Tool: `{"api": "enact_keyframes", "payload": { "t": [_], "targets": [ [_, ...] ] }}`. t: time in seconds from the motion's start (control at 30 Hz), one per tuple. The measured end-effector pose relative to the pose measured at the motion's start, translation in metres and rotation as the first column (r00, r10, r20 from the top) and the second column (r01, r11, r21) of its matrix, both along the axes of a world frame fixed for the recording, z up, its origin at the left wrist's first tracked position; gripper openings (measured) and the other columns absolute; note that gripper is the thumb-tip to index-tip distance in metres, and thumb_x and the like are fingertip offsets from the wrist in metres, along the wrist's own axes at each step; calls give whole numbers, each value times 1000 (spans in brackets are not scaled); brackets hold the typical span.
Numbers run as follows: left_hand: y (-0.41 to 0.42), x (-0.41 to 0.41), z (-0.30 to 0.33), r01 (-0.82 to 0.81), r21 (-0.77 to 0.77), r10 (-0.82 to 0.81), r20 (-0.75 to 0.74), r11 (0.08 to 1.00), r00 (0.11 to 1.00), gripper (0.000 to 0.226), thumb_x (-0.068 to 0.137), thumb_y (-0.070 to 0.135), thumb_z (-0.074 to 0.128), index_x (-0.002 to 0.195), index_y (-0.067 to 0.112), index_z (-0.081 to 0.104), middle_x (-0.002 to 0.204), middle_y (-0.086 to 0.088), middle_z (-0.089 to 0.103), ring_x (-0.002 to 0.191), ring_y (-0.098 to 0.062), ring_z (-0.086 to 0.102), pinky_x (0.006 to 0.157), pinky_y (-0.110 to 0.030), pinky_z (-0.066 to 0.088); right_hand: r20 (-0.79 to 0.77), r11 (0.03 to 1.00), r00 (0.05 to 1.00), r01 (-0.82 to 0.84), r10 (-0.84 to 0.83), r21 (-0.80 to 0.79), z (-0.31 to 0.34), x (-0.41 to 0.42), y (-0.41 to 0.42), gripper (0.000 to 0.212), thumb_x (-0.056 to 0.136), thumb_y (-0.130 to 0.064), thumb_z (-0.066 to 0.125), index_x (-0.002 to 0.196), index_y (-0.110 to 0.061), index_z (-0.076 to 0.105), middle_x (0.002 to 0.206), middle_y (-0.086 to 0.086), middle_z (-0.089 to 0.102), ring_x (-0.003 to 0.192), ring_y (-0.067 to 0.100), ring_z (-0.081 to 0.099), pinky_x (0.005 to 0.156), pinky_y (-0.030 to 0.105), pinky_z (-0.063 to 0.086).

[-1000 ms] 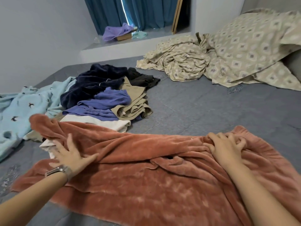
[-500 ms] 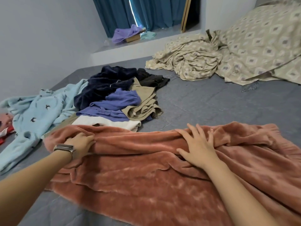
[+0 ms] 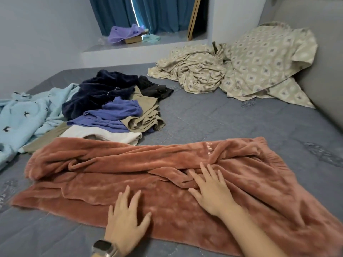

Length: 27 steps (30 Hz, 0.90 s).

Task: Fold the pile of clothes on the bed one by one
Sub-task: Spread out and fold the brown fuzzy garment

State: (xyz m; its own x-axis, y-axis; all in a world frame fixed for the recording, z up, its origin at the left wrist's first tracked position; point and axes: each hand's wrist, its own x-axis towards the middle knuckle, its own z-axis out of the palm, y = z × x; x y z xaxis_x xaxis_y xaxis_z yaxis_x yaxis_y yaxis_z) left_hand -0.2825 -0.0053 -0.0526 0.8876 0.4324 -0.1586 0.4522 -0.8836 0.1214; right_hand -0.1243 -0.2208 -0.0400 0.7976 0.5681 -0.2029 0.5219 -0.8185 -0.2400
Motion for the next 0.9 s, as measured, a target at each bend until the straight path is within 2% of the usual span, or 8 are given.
{"api": "enact_keyframes", "payload": {
  "t": [0.1, 0.2, 0.27, 0.4, 0.53, 0.67, 0.8, 0.9],
  "targets": [
    [-22, -34, -18, 110, -20, -110, -40, 994, 993, 60, 69, 59, 42, 122, 37, 60, 132, 4, 59, 129, -24, 44, 88, -60, 48, -179, 998, 984, 2, -13, -58, 13, -34, -31, 80, 78, -74, 32, 150, -41, 16, 162, -1, -2, 149, 23, -5, 118, 49, -4],
    [-23, -40, -10, 119, -67, -118, 6, 991, 993, 59, 79, 40, 47, 138, 41, 43, 150, 10, 38, 144, -16, 20, 111, -56, 28, -322, 984, 943, 30, -86, -174, 21, -64, -69, 88, 77, -52, 67, 148, -46, 15, 162, -2, -7, 148, 24, -7, 118, 52, -4],
    [-18, -40, -7, 107, -107, -104, 36, 989, 994, 66, 87, 30, 51, 146, 42, 25, 158, 13, 16, 148, -13, 3, 119, -46, 9, -320, 975, 938, 69, -136, -213, 23, -77, -88, 91, 78, -39, 70, 148, -49, 13, 161, -2, -10, 148, 23, -8, 118, 51, -1],
    [-25, -42, 4, 100, -185, -91, 55, 978, 994, 68, 88, 22, 53, 147, 37, 25, 158, 9, 15, 148, -15, 3, 118, -46, 8, -203, 915, 894, 402, -399, -32, 23, -81, -112, 71, 84, -50, 61, 145, -49, 23, 161, -2, -2, 146, 28, 3, 115, 52, 11],
    [-20, -48, -6, 138, -230, -113, 116, 963, 987, 64, 81, 18, 60, 142, 27, 41, 153, 3, 32, 146, -19, 18, 118, -45, 19, -82, 446, 475, 864, -876, 234, 26, -65, -140, 79, 80, -47, 68, 146, -35, 27, 155, 11, 16, 140, 35, 17, 109, 55, 20],
    [-18, -49, -15, 238, -218, -199, 188, 947, 962, 64, 68, 8, 70, 129, 23, 58, 139, -4, 51, 134, -29, 41, 112, -40, 31, -236, 69, 136, 959, -962, 274, 17, -51, -175, 100, 69, -49, 78, 147, -31, 20, 151, 21, 20, 135, 39, 25, 107, 55, 23],
    [-22, -39, -15, 258, -195, -211, 230, 946, 950, 69, 65, -3, 67, 127, 26, 60, 135, -2, 55, 127, -30, 48, 108, -38, 36, -423, 26, 180, 939, -888, 344, 12, -45, -187, 97, 71, -25, 83, 147, -23, 22, 144, 29, 24, 129, 43, 35, 105, 44, 34],
    [-24, -25, -12, 195, -196, -175, 118, 961, 977, 75, 74, 1, 56, 139, 35, 44, 147, 1, 41, 137, -23, 35, 113, -34, 31, -315, 194, 369, 861, -874, 471, 10, -44, -181, 70, 73, -7, 74, 135, -15, 42, 140, 26, 26, 121, 40, 43, 102, 34, 37]
  ]
}}
